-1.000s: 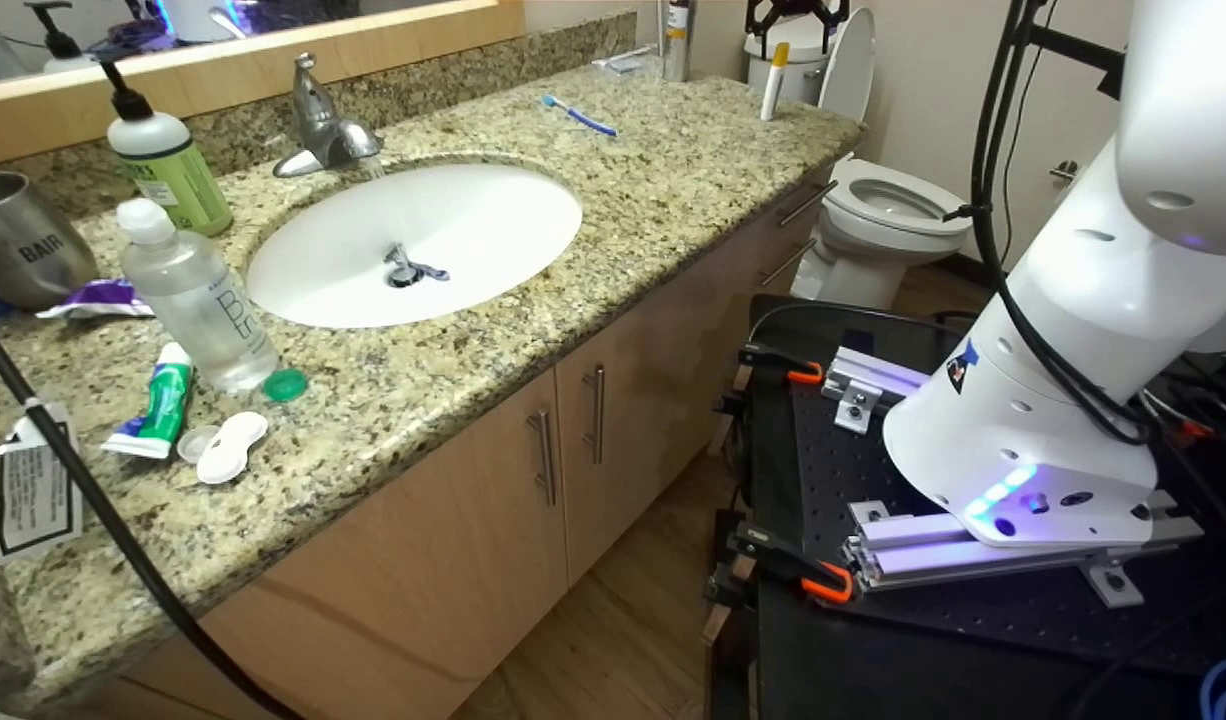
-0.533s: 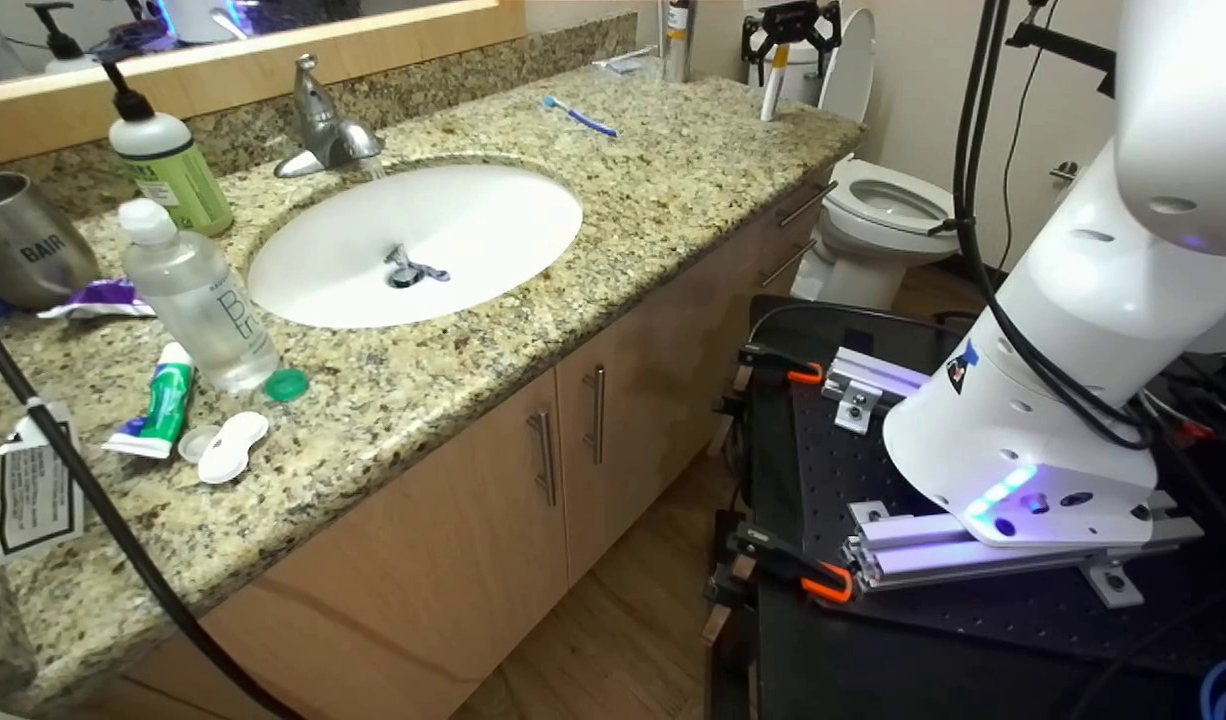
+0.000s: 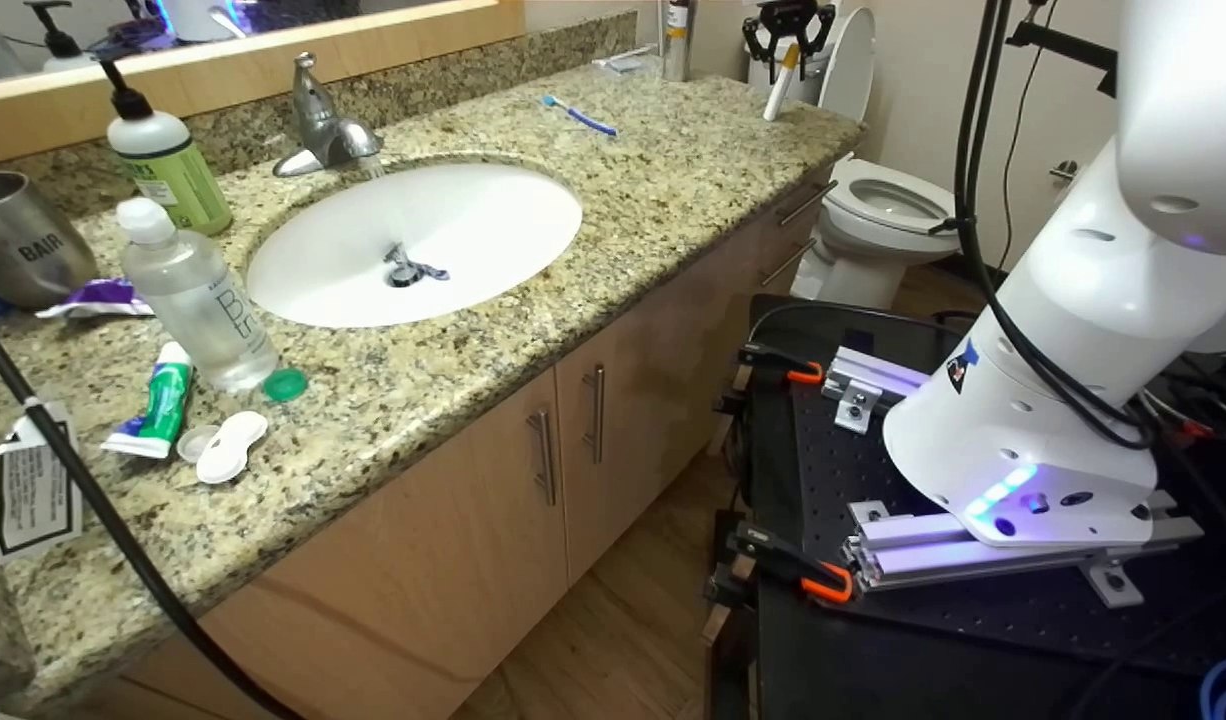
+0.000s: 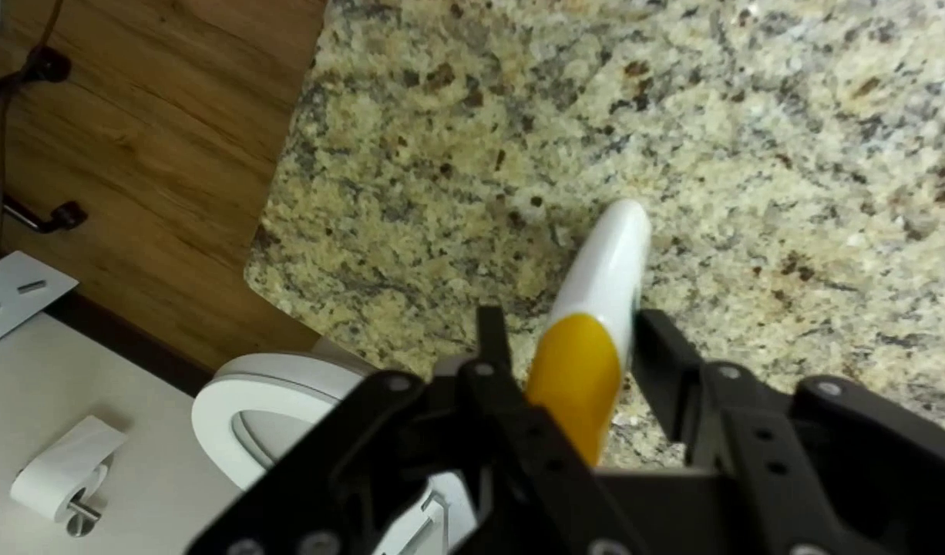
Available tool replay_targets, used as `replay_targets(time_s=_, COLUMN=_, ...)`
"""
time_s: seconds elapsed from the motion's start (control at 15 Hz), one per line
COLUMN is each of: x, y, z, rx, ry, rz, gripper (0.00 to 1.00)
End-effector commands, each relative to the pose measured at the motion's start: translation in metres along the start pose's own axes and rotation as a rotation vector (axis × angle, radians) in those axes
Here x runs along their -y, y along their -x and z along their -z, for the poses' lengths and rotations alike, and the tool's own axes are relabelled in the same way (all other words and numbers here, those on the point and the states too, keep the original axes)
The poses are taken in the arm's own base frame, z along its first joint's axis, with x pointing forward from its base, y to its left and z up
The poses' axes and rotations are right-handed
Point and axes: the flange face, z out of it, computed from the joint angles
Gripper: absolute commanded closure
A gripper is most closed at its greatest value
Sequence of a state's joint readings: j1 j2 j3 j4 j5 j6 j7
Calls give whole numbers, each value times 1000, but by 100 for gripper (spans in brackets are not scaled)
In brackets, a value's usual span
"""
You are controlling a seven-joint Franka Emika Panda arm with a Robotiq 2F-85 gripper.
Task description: Move the white bottle with the yellow lid to the back left
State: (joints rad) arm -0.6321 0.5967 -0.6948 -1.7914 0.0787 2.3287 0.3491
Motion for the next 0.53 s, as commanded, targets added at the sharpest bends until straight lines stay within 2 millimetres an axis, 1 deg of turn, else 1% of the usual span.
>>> replay_targets(time_s=0.0, x=-1, y=1, z=7, rx=-29, ry=-30, rz=22, gripper=84)
replay_targets(time_s=0.13, x=-4, y=5, z=20, rx=-1, ry=-46, rz=34, gripper=97)
replay_targets(time_s=0.2, x=-5, y=10, z=36, rx=28, ry=-71, rz=54, gripper=94)
replay_targets(time_s=0.27, x=-7, y=16, z=51, rx=52, ry=-91, rz=83, gripper=93)
replay_targets(time_s=0.33, x=-13, y=28, z=78, rx=73, ry=-139, rz=125, gripper=93)
replay_targets(time_s=0.4, x=-17, y=32, z=92, rx=67, ry=-178, rz=146, gripper=93)
replay_targets(time_s=0.47, x=-20, y=36, z=110, rx=54, ry=-217, rz=169, gripper=93)
